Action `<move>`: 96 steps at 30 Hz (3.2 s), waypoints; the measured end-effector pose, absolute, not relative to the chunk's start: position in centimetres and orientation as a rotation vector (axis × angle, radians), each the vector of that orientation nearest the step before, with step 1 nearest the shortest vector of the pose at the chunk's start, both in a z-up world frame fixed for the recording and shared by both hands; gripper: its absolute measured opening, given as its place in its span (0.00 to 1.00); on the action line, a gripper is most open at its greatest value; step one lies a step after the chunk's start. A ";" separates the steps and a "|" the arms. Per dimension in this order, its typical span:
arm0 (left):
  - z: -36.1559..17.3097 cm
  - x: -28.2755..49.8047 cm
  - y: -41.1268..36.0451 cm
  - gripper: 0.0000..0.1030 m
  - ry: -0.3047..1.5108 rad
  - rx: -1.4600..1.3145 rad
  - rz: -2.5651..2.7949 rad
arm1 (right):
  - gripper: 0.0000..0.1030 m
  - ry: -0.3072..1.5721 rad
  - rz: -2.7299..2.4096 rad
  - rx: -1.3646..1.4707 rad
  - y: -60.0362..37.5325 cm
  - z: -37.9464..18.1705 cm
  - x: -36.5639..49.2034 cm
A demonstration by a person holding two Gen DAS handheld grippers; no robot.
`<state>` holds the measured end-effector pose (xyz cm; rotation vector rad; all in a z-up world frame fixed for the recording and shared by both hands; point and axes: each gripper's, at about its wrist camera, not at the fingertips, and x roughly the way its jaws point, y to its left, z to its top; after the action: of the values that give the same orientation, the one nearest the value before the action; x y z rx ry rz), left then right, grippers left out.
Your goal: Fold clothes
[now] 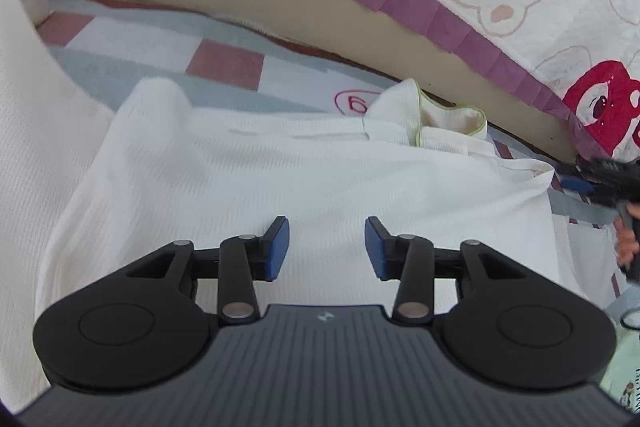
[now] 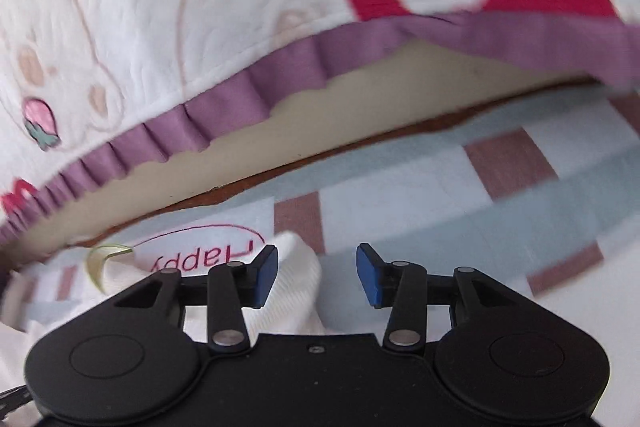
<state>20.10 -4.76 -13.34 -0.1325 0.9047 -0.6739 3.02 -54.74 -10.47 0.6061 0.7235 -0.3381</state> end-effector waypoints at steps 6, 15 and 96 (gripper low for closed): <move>-11.6 21.2 -9.3 0.47 0.803 0.071 -0.796 | 0.47 0.838 -0.142 0.442 -51.7 -12.6 0.6; -15.8 21.9 -20.3 0.58 0.826 0.216 -0.906 | 0.53 0.863 -0.205 0.260 -48.0 -13.9 2.2; -15.7 9.4 10.1 0.07 1.104 -0.128 -0.236 | 0.52 0.943 0.485 0.112 -12.5 -11.8 1.9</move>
<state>9.38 10.11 -15.67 -0.1284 1.1041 -0.2364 1.91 -12.47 -11.78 0.1124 0.9430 0.4851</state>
